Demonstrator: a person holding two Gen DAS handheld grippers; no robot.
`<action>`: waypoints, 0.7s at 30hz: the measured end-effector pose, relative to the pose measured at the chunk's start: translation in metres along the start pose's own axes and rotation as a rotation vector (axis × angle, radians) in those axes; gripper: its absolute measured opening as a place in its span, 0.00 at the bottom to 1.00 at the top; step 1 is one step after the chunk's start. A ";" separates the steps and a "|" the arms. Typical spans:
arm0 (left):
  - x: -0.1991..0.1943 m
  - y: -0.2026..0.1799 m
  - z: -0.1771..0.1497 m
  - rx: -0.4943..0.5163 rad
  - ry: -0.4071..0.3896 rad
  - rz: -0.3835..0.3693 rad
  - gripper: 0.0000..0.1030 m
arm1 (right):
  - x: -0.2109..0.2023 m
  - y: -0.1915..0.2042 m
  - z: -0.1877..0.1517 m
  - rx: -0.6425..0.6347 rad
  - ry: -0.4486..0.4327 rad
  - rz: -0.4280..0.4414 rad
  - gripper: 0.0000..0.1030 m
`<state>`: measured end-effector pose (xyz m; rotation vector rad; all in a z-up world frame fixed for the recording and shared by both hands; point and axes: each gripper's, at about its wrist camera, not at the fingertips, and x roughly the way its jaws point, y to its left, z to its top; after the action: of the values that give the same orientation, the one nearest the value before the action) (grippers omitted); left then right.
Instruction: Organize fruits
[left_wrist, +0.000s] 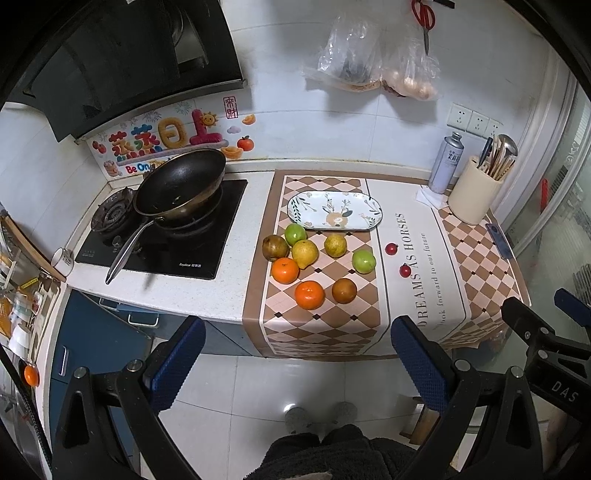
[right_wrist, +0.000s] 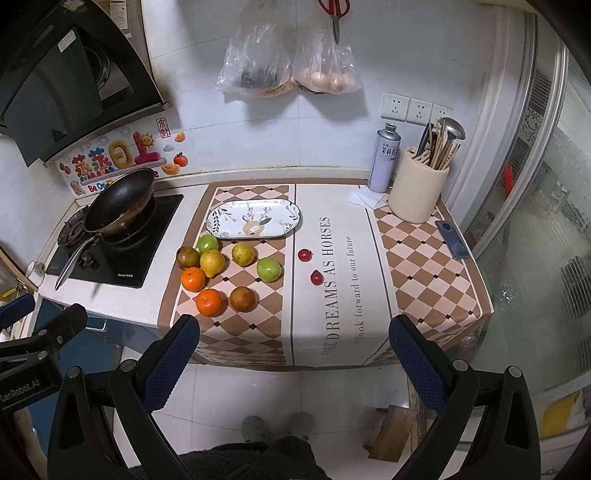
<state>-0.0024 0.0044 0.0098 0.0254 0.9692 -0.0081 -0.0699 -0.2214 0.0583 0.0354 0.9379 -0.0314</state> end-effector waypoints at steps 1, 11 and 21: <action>0.000 0.001 0.000 0.000 -0.002 0.000 1.00 | 0.000 0.000 0.000 0.000 -0.002 -0.001 1.00; -0.001 0.003 0.001 -0.002 -0.007 0.002 1.00 | 0.000 -0.001 -0.001 0.001 -0.002 0.001 1.00; -0.001 0.001 0.000 0.000 -0.010 0.004 1.00 | -0.001 -0.001 0.000 0.001 -0.005 0.002 1.00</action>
<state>-0.0026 0.0058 0.0110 0.0268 0.9593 -0.0046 -0.0704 -0.2223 0.0591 0.0370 0.9331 -0.0303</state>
